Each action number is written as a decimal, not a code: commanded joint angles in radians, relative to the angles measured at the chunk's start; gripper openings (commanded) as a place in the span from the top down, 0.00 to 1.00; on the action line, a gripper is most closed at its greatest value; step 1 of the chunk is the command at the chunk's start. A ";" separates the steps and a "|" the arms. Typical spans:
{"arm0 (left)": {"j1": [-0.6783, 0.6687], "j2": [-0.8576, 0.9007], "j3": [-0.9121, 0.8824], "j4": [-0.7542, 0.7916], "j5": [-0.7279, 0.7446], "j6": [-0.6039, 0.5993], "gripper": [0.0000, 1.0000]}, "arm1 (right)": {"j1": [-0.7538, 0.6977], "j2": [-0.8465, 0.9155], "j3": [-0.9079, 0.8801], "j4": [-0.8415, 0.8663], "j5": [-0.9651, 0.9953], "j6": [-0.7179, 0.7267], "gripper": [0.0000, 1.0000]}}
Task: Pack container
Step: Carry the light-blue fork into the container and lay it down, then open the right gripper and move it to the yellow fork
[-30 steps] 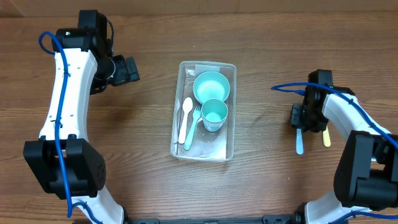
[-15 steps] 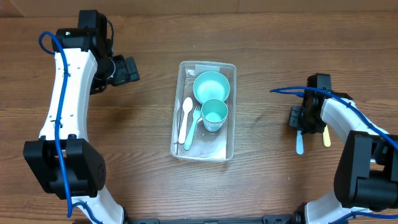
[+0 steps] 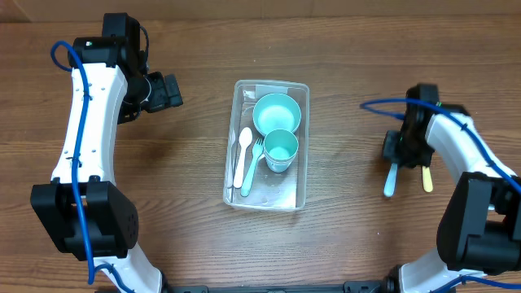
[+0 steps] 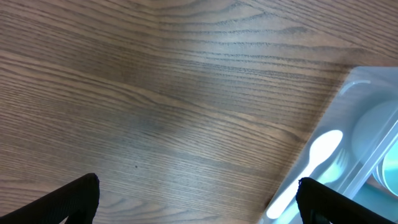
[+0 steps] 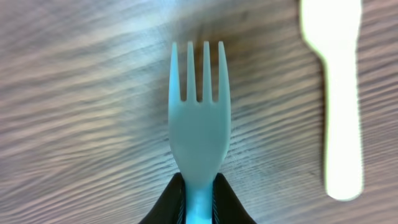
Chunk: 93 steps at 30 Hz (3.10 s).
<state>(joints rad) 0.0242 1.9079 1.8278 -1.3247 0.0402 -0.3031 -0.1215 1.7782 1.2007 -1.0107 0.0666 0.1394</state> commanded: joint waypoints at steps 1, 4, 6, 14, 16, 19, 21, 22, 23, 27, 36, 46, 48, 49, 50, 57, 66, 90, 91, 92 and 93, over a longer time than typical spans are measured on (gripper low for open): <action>0.001 0.001 0.026 -0.002 0.001 0.019 0.00 | 0.032 0.000 0.169 -0.083 -0.001 0.018 0.96; 0.001 0.001 0.026 -0.002 0.001 0.019 0.00 | 0.101 0.000 0.304 -0.164 -0.002 0.018 0.96; 0.001 0.001 0.026 -0.002 0.001 0.019 0.00 | 0.168 0.000 0.381 -0.198 -0.002 0.046 0.96; 0.001 0.001 0.026 -0.002 0.001 0.019 0.00 | 0.483 0.000 0.498 -0.219 -0.009 0.197 0.96; 0.001 0.001 0.026 -0.002 0.001 0.019 0.00 | 0.544 0.000 0.498 -0.211 -0.008 0.230 0.96; 0.001 0.001 0.026 -0.002 0.001 0.019 0.00 | 0.636 0.000 0.498 -0.211 -0.010 0.259 0.96; 0.001 0.001 0.026 -0.002 0.001 0.019 0.00 | 0.678 0.000 0.498 -0.210 -0.020 0.267 0.96; 0.001 0.001 0.026 -0.002 0.000 0.019 0.00 | 0.693 0.000 0.498 -0.210 -0.020 0.285 0.96; 0.001 0.001 0.026 -0.002 0.001 0.019 0.00 | 0.713 0.000 0.498 -0.208 -0.022 0.307 0.96; 0.001 0.001 0.026 -0.002 0.000 0.019 0.00 | 0.783 0.001 0.493 -0.166 -0.024 0.387 0.96; 0.001 0.001 0.026 -0.002 0.001 0.019 0.00 | 0.886 0.024 0.436 -0.003 -0.018 0.441 0.96; 0.001 0.001 0.026 -0.002 0.001 0.019 0.00 | 0.886 0.027 0.436 0.000 -0.019 0.437 0.55; 0.001 0.001 0.026 -0.002 0.000 0.019 0.00 | 0.886 0.027 0.436 0.005 -0.019 0.437 0.52; 0.001 0.001 0.026 -0.002 0.001 0.019 0.00 | 0.886 0.026 0.438 0.005 -0.018 0.435 0.51; 0.001 0.001 0.026 -0.002 0.001 0.019 0.00 | 0.883 0.025 0.443 -0.001 -0.011 0.425 0.49; 0.001 0.001 0.026 -0.002 0.001 0.019 0.00 | 0.769 -0.105 0.540 -0.213 0.172 0.411 0.47; 0.001 0.001 0.026 -0.002 0.000 0.019 0.00 | 0.111 -0.281 0.549 -0.521 0.211 0.203 0.02; 0.001 0.001 0.026 -0.002 0.001 0.019 0.00 | -0.338 0.011 0.162 -0.227 -0.010 -0.236 0.02; 0.001 0.001 0.026 -0.002 0.001 0.019 0.00 | -0.338 0.012 0.137 -0.202 -0.010 -0.257 0.02; 0.001 0.001 0.026 -0.002 0.001 0.019 0.00 | -0.338 0.012 0.114 -0.167 -0.035 -0.288 0.01; 0.001 0.001 0.026 -0.002 0.000 0.019 0.00 | -0.338 0.012 0.105 -0.150 -0.060 -0.315 0.00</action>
<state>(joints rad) 0.0242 1.9079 1.8278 -1.3247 0.0402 -0.3031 -0.4576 1.7927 1.3281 -1.1877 0.0494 -0.0959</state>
